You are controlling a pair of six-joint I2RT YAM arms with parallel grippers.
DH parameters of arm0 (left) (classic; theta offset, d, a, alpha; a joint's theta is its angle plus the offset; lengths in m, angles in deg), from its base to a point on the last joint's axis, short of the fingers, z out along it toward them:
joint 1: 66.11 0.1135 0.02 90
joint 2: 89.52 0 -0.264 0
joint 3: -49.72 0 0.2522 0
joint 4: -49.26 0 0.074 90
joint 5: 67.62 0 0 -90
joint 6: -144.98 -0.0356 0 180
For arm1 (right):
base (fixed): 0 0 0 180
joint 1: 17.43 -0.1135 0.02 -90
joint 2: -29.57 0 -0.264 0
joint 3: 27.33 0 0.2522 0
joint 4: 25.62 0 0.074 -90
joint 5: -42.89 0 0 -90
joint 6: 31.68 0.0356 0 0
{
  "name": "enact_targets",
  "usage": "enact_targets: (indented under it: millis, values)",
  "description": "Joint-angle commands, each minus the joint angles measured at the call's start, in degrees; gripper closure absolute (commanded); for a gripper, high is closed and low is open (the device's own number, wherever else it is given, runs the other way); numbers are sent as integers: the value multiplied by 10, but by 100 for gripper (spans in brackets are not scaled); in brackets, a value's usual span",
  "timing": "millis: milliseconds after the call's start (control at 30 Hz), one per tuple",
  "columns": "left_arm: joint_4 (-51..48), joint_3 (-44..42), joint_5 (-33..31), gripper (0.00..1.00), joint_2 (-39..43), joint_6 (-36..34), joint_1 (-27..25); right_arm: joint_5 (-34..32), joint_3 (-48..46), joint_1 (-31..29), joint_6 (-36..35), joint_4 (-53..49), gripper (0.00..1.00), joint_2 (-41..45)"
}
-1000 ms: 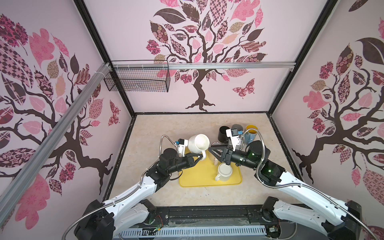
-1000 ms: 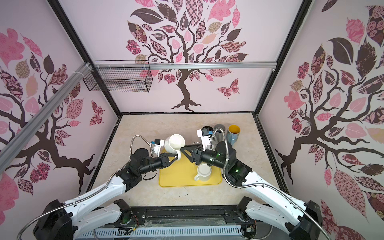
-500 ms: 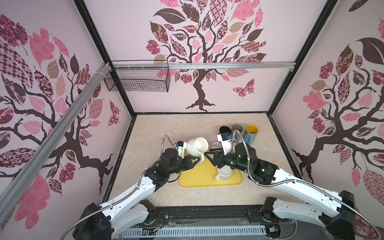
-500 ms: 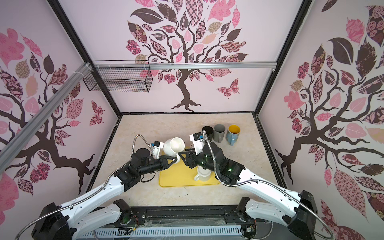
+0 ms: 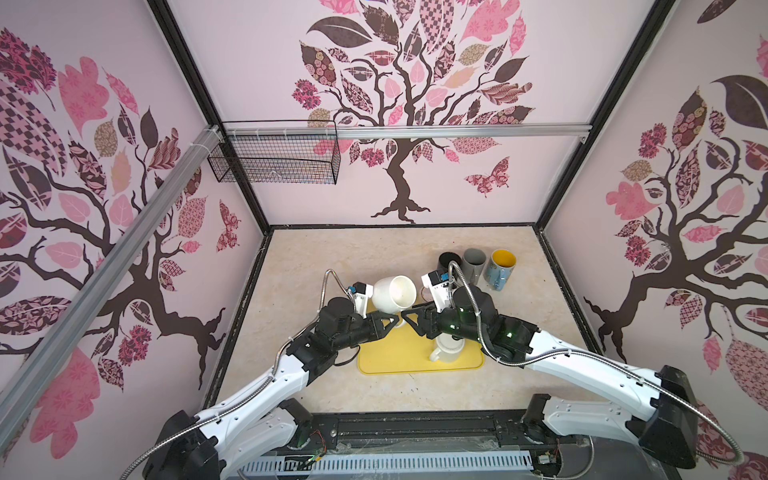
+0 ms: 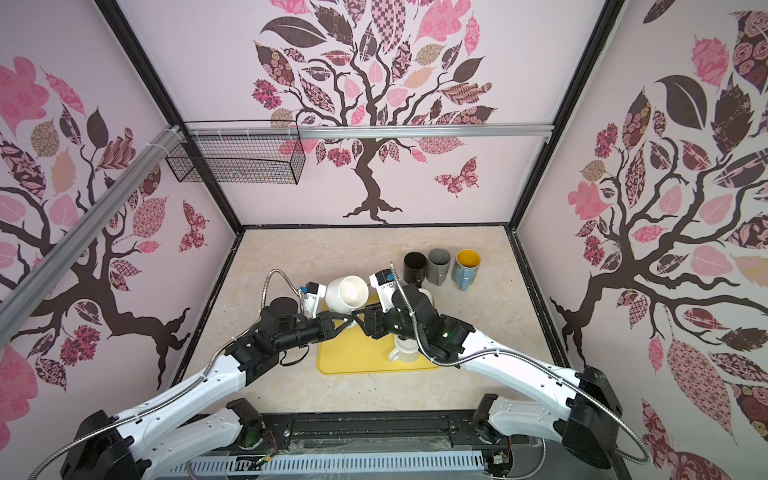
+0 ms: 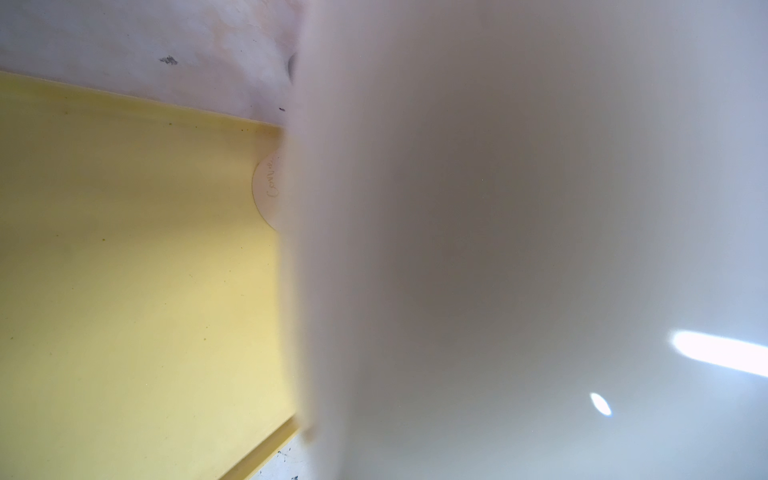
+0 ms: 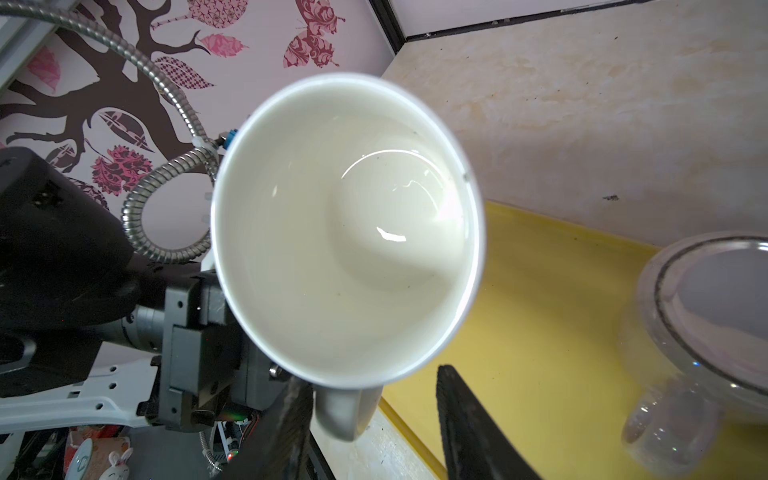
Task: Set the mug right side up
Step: 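Open the left gripper and release the white mug to the right gripper, then carry the white mug opening-up toward the black mug with the right gripper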
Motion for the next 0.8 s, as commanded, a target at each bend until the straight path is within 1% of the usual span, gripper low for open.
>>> enact_targets:
  millis: [0, 67, 400, 600, 767]
  values:
    - [48, 46, 4, 100, 20, -23, 1, 8, 35, -6, 2, 11, 49, -20]
    - [44, 49, 5, 100, 20, -27, 0, 5, 39, -7, 3, 15, 49, -29]
    - [17, 54, -3, 100, 33, -47, -7, -16, 74, -6, 11, 26, 60, -86]
    - [-7, 59, -13, 100, 38, -64, -12, -28, 91, -7, 14, 32, 61, -118]
    - [-18, 60, -15, 100, 42, -71, -14, -36, 103, -6, 11, 37, 66, -144]
